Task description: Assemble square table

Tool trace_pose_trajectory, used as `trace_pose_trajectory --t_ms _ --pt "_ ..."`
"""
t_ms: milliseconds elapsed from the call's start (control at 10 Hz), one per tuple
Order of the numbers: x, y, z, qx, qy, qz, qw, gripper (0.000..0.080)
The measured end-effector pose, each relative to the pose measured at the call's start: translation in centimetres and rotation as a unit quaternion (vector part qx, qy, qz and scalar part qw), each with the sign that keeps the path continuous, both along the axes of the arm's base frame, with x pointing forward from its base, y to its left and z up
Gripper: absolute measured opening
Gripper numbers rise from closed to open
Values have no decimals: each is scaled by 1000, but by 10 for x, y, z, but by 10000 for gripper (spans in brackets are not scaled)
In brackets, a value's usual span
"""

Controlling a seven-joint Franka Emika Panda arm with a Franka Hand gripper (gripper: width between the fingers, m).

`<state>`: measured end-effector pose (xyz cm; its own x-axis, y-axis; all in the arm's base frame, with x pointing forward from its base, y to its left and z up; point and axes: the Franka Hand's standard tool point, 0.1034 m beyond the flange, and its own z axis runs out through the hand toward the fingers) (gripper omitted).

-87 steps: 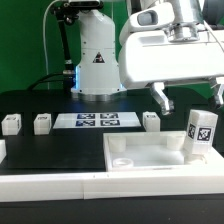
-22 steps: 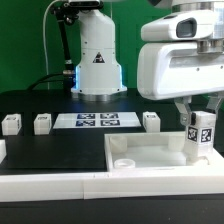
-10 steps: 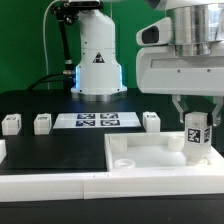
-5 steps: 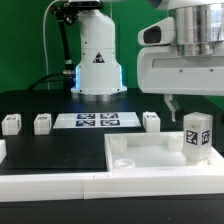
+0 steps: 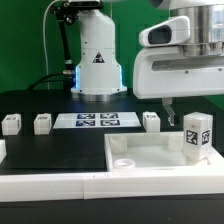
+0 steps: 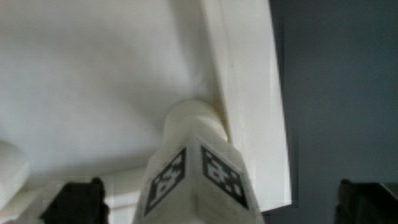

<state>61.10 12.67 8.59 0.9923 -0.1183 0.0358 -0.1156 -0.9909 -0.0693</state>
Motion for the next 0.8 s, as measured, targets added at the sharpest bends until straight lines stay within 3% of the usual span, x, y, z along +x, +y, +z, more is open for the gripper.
trace_pose_trajectory --t_ms 400,800 --pt "-1 -2 -2 -9 -5 145 989 648" --pt "1 -7 -1 -16 -10 275 961 648"
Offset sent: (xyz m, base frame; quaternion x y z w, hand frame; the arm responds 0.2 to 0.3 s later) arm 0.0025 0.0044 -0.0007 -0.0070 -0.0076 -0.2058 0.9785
